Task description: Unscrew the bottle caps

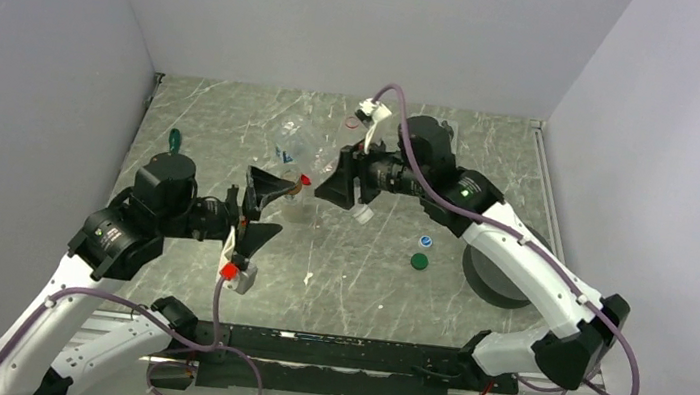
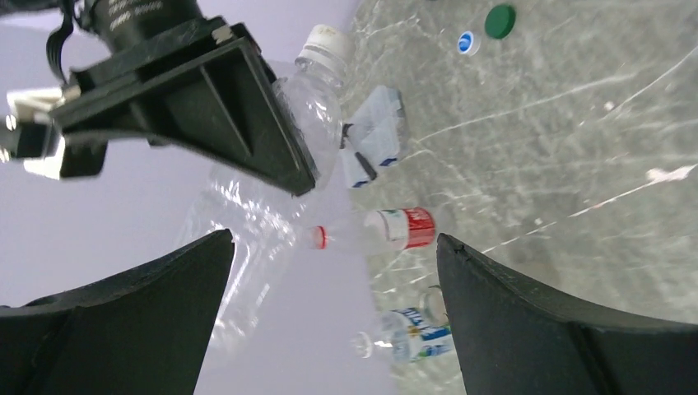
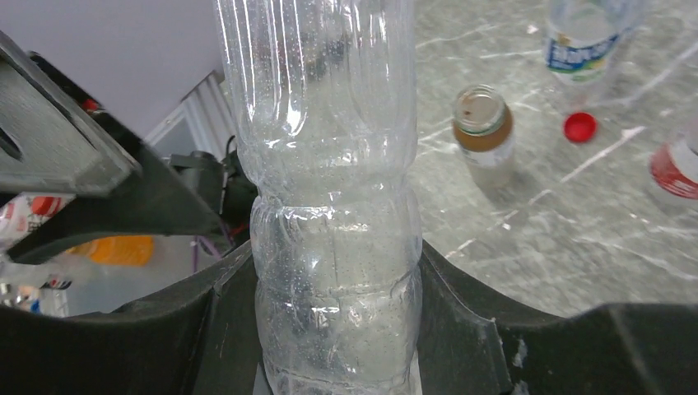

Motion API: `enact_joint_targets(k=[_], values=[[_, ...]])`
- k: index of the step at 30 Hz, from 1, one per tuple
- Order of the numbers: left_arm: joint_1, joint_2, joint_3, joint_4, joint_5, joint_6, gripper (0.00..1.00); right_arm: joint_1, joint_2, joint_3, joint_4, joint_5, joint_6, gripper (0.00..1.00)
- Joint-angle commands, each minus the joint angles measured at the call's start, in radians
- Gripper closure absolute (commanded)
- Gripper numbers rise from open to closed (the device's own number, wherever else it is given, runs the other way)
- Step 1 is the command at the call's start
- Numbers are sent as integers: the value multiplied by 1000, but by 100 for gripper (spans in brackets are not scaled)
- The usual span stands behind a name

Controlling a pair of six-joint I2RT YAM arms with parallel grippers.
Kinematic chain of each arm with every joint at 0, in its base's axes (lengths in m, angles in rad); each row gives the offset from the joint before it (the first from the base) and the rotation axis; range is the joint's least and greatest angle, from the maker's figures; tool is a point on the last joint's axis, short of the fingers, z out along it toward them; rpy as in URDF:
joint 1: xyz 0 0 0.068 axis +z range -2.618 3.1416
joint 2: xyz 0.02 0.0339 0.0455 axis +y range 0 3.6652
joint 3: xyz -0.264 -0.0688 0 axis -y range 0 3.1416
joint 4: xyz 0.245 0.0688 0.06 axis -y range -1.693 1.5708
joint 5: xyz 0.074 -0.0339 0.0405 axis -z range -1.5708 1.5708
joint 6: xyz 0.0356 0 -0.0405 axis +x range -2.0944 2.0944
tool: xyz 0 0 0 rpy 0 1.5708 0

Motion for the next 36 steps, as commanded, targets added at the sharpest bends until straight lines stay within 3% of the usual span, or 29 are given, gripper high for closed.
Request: enact_joint_targets(k=[1, 6, 12, 27, 36], values=[[-5, -16, -37, 71, 9, 286, 1, 47, 55, 97, -83, -65, -6, 44], [-6, -19, -90, 172, -64, 325, 1, 86, 102, 157, -128, -53, -18, 43], [-18, 8, -99, 178, -187, 333, 1, 130, 132, 217, -170, -34, -28, 43], [-96, 93, 29, 32, -317, 166, 0, 258, 254, 369, -307, 179, -99, 44], [-121, 93, 27, 16, -357, 139, 19, 259, 240, 382, -291, 201, -102, 43]])
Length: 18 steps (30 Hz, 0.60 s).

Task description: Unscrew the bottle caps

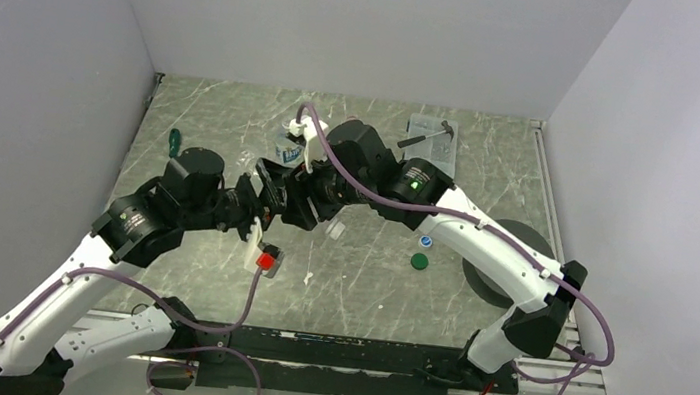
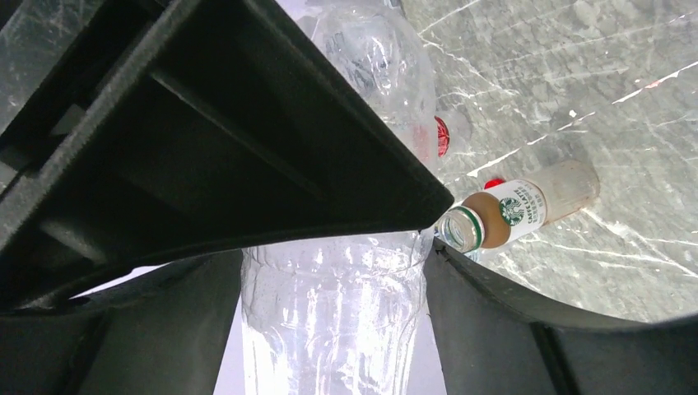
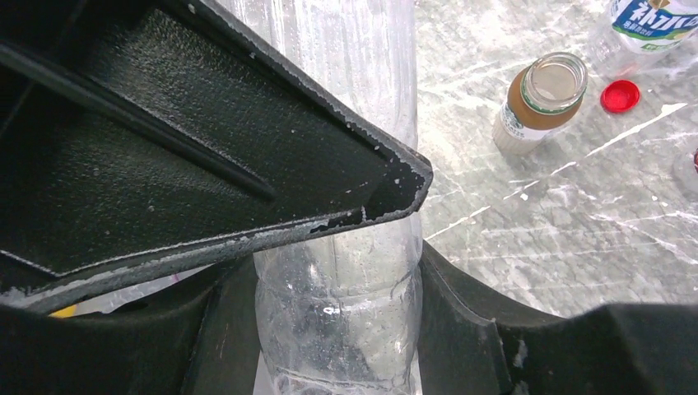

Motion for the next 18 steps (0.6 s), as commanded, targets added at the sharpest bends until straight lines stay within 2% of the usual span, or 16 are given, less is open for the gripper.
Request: enact_joint_targets(k=[1, 4, 7, 14, 18], values=[[-16, 9, 18, 0, -16, -23, 21, 7, -12, 47, 31, 8, -6, 43], [-19, 19, 18, 13, -35, -47, 33, 7, -21, 46, 49, -10, 0, 42], [-22, 24, 23, 23, -44, -77, 37, 7, -34, 32, 67, -16, 0, 37], [-24, -2, -22, 105, -68, -117, 52, 3, -118, -22, 126, 1, -1, 16], [-23, -14, -30, 178, -63, -251, 57, -18, -173, -15, 128, 62, -11, 3]])
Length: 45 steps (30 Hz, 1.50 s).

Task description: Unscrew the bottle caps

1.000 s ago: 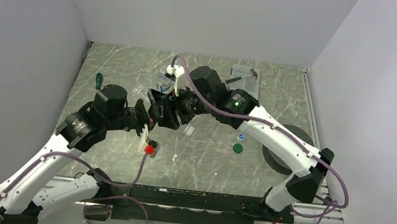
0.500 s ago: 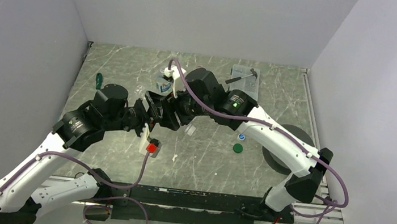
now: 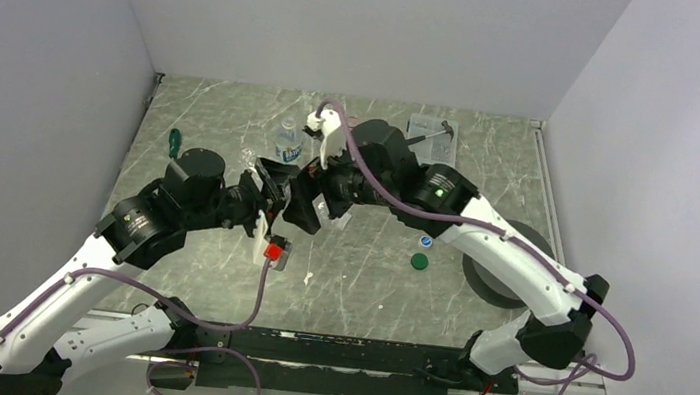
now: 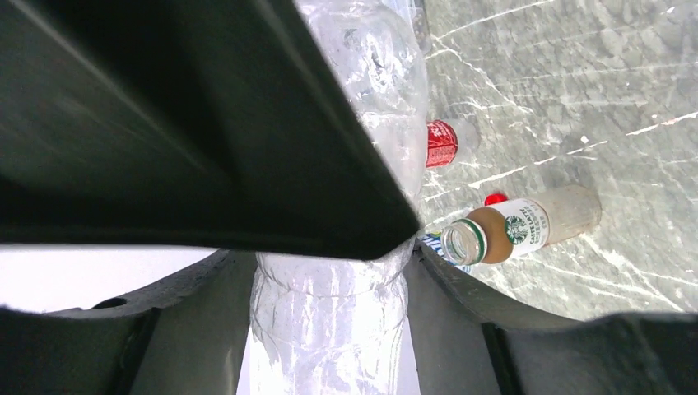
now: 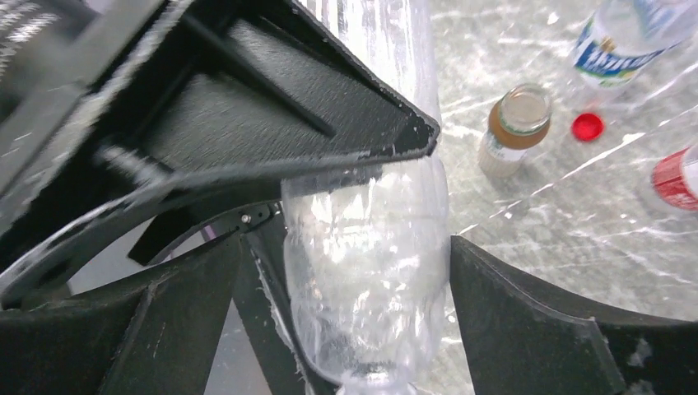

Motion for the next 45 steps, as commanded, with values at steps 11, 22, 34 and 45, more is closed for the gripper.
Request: enact_joint_targets(k=[11, 22, 34, 45], values=[[-2, 12, 71, 287, -87, -960, 53, -85, -289, -56, 305, 262, 51, 0], [-2, 34, 84, 401, -161, -1256, 55, -86, -243, -52, 475, 365, 191, 8], [-2, 33, 94, 413, -187, -1260, 57, -87, -203, -55, 559, 423, 267, 30], [-2, 33, 85, 426, -193, -1260, 56, -103, -180, -51, 614, 315, 322, 72]])
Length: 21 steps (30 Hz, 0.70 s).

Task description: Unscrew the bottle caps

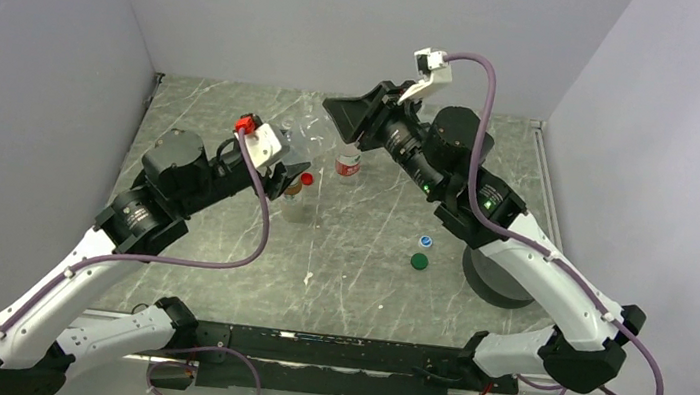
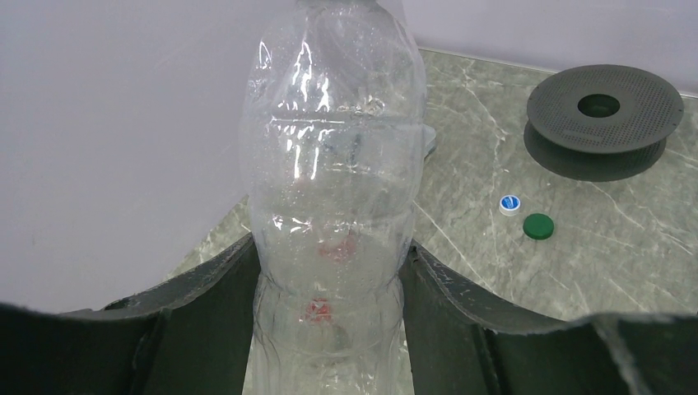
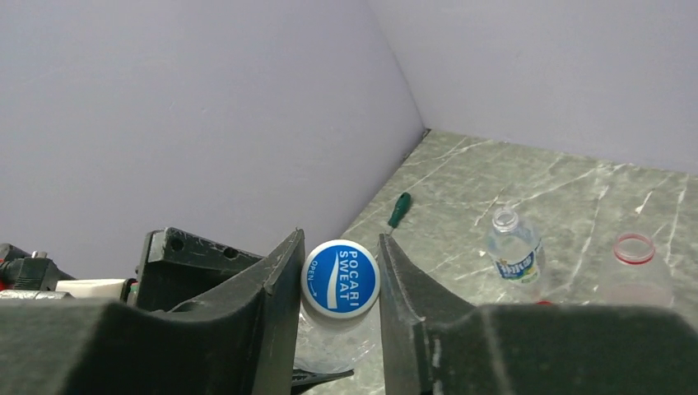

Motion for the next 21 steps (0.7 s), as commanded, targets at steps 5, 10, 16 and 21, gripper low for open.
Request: enact_joint_targets(k=[5, 10, 16, 21], values=[[0, -2, 28, 53, -4, -49, 52, -54, 1, 22, 110, -163, 68, 88], [2, 1, 43, 47, 49, -115, 45, -88, 19, 36, 168, -369, 54, 98], [11, 10, 83, 6, 245, -202, 40, -89, 81, 126, 164, -633, -24, 100], [14, 16, 108, -26, 390, -243, 43, -89, 92, 138, 221, -797, -38, 100]])
